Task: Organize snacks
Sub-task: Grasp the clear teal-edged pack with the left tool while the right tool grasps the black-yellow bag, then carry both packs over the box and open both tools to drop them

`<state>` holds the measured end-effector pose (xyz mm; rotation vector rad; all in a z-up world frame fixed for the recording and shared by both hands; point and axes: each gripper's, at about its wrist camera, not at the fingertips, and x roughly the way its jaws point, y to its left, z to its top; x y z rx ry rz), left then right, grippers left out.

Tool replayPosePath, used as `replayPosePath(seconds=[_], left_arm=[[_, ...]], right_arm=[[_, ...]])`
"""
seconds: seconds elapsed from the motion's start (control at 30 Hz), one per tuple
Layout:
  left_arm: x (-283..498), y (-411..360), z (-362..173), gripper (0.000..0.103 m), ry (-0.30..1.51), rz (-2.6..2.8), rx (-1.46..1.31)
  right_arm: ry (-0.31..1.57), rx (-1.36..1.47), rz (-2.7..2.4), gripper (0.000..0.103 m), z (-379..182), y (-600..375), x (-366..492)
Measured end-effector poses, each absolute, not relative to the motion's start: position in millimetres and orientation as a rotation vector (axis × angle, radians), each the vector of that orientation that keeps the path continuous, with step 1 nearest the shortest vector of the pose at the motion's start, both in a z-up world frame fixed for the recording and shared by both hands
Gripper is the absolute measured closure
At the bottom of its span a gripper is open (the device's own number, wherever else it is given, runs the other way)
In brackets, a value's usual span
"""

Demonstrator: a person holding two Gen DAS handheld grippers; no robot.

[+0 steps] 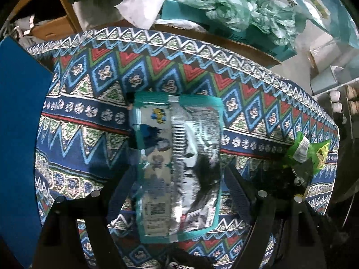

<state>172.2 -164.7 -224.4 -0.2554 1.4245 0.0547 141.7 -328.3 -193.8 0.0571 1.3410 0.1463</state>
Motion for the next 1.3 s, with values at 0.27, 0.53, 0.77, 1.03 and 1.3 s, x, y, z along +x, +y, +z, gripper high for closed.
replayPosePath(seconds=[0.27, 0.53, 0.77, 1.03, 1.3], left_arm=[[177.6, -186.2, -235.8, 0.015, 1.435, 0.055, -0.178], [170.5, -207.4, -241.5, 0.025, 1.388, 0.012, -0.028], [152.5, -209.6, -230.2, 0.048, 1.364, -0.059, -0.017], [135.1, -185.4, -213.8, 0.052, 1.346, -0.117, -0.020], [119.6, -153.0, -181.5, 0.052, 1.279, -0.111, -0.022]], right_arm=[[1.344, 0.057, 0.134, 0.036, -194.7, -336.1, 136.1], [1.354, 0.064, 0.119, 0.036, -196.8, -342.0, 129.8], [1.340, 0.057, 0.125, 0.036, -189.3, -333.6, 126.2], [1.302, -0.004, 0.132, 0.037, -168.9, -318.9, 116.8], [1.273, -0.033, 0.137, 0.037, -148.5, -310.2, 110.6]])
